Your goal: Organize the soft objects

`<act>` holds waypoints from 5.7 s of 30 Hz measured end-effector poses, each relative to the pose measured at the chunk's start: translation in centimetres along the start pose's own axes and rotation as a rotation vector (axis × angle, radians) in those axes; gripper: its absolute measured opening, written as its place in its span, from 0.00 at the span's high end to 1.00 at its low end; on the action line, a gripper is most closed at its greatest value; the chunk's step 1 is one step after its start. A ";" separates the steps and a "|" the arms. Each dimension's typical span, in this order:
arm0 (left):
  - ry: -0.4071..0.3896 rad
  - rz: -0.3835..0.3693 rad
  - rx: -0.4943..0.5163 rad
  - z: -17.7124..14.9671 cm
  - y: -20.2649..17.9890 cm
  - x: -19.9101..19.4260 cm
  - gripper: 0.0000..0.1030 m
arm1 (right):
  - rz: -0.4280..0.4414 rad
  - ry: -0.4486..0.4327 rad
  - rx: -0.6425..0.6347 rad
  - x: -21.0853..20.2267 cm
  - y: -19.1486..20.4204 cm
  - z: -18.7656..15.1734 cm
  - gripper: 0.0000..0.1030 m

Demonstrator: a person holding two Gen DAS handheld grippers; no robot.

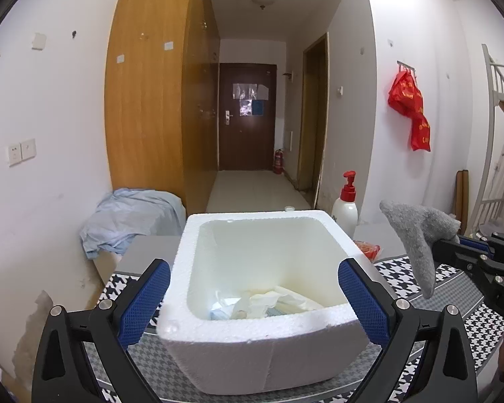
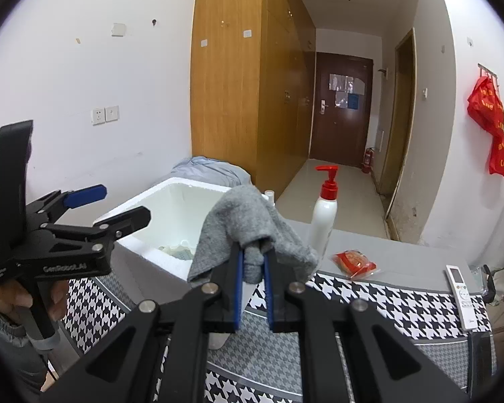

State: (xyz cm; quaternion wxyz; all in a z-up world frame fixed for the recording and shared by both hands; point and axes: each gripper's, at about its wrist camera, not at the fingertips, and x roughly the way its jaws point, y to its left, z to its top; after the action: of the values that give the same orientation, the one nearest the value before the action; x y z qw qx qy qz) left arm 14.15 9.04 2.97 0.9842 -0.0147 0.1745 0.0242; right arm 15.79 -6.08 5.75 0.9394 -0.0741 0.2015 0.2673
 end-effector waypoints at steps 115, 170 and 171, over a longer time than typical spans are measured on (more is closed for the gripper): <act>-0.142 0.014 0.017 -1.2 -3.8 -10.6 0.01 | -0.035 -0.066 0.108 -5.5 -1.3 -1.3 0.01; -0.204 0.038 -0.012 -11.1 -6.1 -14.3 0.01 | -0.109 -0.206 0.114 -10.5 0.7 -12.6 0.00; -0.202 0.036 -0.015 -11.2 -6.1 -14.3 0.01 | -0.100 -0.205 0.112 -10.4 0.6 -12.7 0.00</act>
State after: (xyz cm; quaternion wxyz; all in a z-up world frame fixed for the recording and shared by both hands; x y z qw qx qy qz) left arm -2.78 1.96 -2.48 0.9961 -0.0163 0.0745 0.0446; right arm 3.06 -13.60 -1.40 0.9698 -0.0037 0.1152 0.2148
